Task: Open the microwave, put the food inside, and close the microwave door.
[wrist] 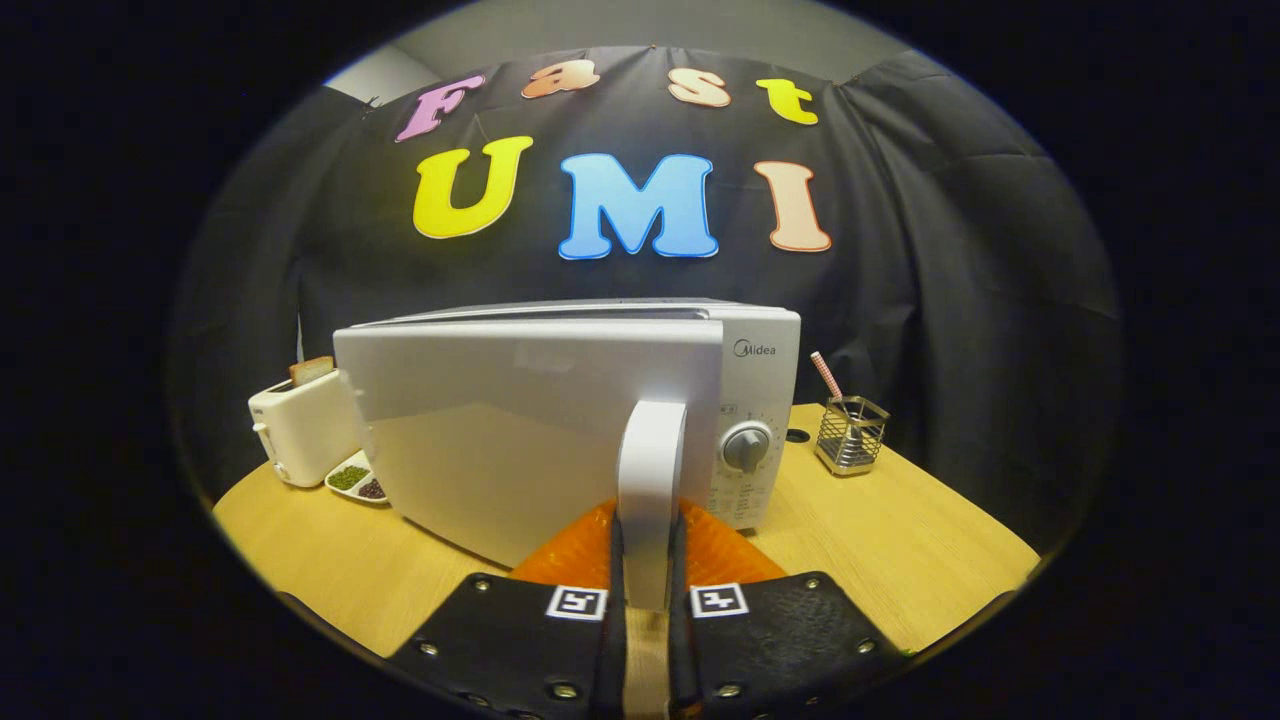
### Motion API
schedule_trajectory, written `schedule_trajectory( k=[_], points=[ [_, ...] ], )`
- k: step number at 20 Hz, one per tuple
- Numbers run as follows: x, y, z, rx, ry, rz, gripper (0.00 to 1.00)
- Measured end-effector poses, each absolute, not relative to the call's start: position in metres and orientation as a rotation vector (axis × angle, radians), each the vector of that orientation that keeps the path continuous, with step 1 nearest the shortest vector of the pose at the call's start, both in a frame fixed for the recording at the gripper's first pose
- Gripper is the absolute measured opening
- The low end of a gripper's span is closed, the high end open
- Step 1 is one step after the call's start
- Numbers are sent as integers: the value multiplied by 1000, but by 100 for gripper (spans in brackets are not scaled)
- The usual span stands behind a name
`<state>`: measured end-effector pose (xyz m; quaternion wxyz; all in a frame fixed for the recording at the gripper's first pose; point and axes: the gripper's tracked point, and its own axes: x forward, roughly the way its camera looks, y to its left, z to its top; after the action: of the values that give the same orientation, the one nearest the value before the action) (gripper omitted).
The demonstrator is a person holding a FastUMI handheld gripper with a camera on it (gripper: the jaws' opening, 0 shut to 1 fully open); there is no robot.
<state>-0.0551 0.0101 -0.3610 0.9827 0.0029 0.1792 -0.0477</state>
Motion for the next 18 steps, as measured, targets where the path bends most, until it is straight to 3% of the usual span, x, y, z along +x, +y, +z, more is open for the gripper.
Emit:
schedule_trajectory(
  k=[4, 5, 6, 15, 18],
  points=[
    [-100, 44, -356, 37, 429, 69, 40],
    [-111, 53, -353, 30, 439, 114, 54],
    [-119, 58, -350, 15, 441, 151, 59],
    [-185, 137, -324, 12, 555, 513, 60],
    [-204, 160, -324, 15, 610, 553, 60]
  ],
)
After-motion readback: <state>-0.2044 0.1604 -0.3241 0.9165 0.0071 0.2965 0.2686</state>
